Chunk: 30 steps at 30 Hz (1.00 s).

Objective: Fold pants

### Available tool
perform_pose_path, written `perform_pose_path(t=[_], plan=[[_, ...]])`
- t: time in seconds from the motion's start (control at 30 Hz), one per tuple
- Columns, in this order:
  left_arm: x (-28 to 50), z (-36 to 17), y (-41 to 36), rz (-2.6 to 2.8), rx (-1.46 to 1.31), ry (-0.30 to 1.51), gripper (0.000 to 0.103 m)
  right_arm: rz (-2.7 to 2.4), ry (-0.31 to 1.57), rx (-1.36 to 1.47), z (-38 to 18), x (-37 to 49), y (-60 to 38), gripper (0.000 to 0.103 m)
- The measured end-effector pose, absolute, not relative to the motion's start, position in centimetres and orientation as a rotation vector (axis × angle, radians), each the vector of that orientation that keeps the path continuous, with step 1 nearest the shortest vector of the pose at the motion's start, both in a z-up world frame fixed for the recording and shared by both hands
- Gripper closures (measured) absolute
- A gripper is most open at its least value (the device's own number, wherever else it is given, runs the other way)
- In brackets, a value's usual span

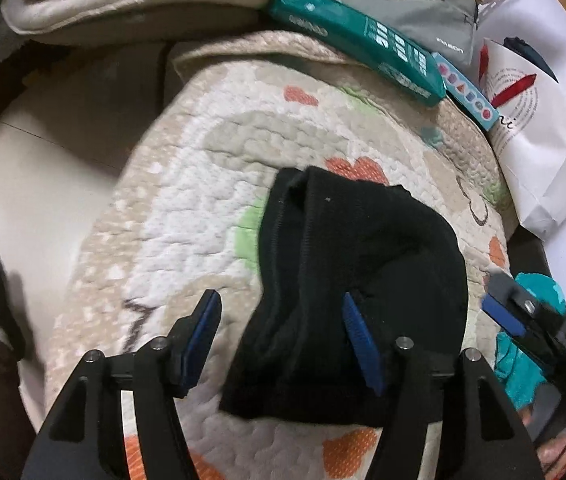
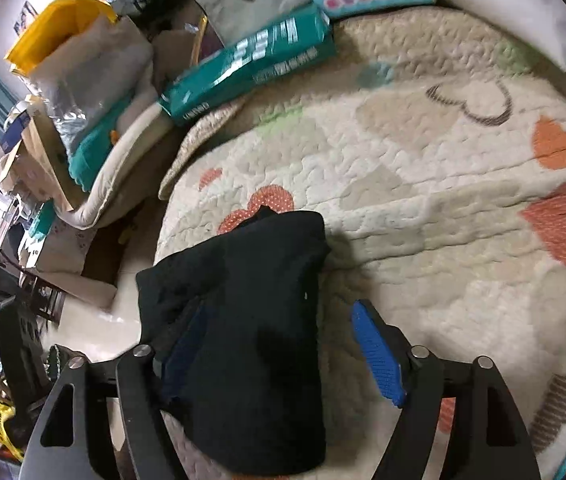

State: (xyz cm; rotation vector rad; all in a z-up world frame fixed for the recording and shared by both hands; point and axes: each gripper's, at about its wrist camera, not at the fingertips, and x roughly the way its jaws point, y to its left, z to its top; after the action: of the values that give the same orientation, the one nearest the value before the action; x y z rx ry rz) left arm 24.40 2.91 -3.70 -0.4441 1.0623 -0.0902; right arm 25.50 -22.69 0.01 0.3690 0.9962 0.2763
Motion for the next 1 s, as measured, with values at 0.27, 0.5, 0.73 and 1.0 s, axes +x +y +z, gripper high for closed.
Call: perform_pose_path(t=[0.27,0.5,0.73,1.0], plan=[[17.2,0.0,2.9,-0.008,-0.301,1.005,0.041,0.256,0.991,0.34,1.2,17.3,-23.6,0.021],[7.8,1.8,0.7,0.016,-0.186,0.922,0.037,0.228,0.996,0.309,0.4,9.7,-23.0,0.02],[1.0,2.5,-0.7,0.095,-0.173,0.859,0.035,0.18,0.932,0.153,-0.1,3.7,-21.3,0.019],[-3.0,3.2,-2.9,0.137,-0.049,0.784,0.03,0.169,0.853,0.042,1.0,1.5,-19.8,0.015]])
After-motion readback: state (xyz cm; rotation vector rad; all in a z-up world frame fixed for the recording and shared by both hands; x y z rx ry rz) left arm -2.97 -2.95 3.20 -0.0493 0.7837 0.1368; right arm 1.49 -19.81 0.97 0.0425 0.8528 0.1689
